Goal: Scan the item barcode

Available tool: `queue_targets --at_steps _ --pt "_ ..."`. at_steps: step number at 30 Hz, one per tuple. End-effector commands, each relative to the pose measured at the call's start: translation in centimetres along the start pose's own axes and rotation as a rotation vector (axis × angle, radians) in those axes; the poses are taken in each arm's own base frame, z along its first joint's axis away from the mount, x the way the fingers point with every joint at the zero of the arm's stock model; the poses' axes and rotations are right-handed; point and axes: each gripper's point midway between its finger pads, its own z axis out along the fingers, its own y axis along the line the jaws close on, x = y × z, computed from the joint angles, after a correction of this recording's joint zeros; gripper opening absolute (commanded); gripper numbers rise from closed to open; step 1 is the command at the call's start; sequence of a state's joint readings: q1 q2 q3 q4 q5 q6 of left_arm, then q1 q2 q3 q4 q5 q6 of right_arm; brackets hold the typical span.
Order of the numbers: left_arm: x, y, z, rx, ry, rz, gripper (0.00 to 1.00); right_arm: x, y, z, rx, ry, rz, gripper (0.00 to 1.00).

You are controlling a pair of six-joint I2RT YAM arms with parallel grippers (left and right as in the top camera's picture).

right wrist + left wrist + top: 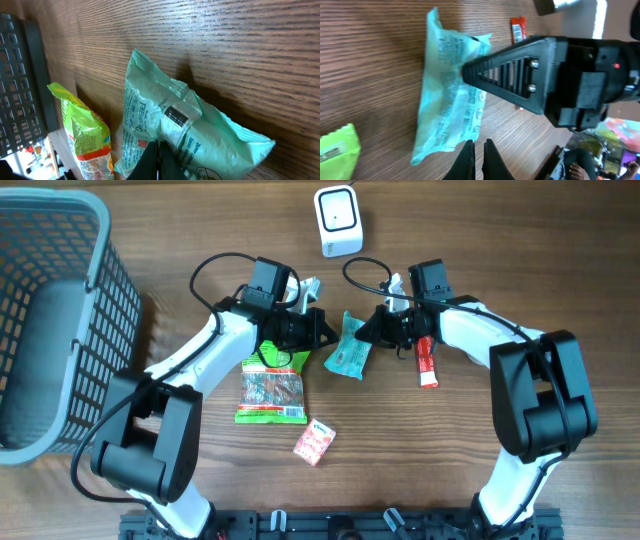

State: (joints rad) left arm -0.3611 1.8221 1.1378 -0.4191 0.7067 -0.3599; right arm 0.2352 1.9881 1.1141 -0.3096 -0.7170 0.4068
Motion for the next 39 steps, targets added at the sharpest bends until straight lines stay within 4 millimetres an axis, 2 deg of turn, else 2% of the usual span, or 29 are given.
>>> queue_targets --at_steps 1,5,8,11,15,19,20,22,24,26,28,29,33,37,39 --pt "1.3 -0.7 1.0 0.087 0.07 -0.005 0.04 1.2 -1.7 1.0 0.041 0.036 0.022 0.04" --pt "2.0 0.3 3.3 0.087 0.113 -0.011 0.04 1.3 -1.7 1.0 0.043 0.04 0.026 0.04" --pt "1.8 1.2 4.3 0.081 0.109 -0.012 0.04 1.3 -1.7 1.0 0.043 0.041 0.027 0.04" --pt "0.4 4.7 4.9 -0.088 0.035 -0.009 0.04 1.4 -1.8 1.0 0.044 0.044 0.029 0.04" --pt "-1.3 7.6 4.4 -0.26 -0.057 0.008 0.04 1.4 -1.8 1.0 0.045 0.044 0.029 0.04" --pt "-1.4 7.9 4.6 -0.266 -0.061 0.009 0.04 1.4 -1.8 1.0 0.045 0.044 0.029 0.04" --pt "-2.3 7.6 4.1 -0.257 -0.088 0.018 0.04 1.4 -1.8 1.0 0.045 0.045 0.03 0.04" --pt "-4.5 5.9 1.7 -0.244 -0.144 0.013 0.04 1.4 -1.8 1.0 0.045 0.045 0.031 0.04" --pt "-5.7 3.8 -0.4 -0.22 -0.168 0.007 0.04 1.4 -1.8 1.0 0.045 0.046 0.031 0.04" --pt "-5.4 2.1 -0.9 -0.163 -0.138 0.007 0.04 1.4 -1.8 1.0 0.045 0.046 0.031 0.04" --pt "-3.3 0.2 0.1 -0.042 -0.032 0.009 0.04 1.4 -1.8 1.0 0.045 0.046 0.031 0.04" --pt "-2.4 0.1 0.6 -0.02 0.009 -0.001 0.04 1.4 -1.8 1.0 0.045 0.046 0.032 0.04" --pt "1.2 0.4 3.7 0.022 0.167 -0.014 0.04 1.4 -1.8 1.0 0.045 0.046 0.031 0.05" --pt "2.6 1.9 5.8 -0.007 0.22 -0.037 0.04 1.5 -1.8 1.0 0.046 0.049 0.034 0.04" --pt "2.9 3.5 6.6 -0.056 0.229 -0.052 0.04 1.6 -1.9 1.0 0.048 0.052 0.035 0.04"
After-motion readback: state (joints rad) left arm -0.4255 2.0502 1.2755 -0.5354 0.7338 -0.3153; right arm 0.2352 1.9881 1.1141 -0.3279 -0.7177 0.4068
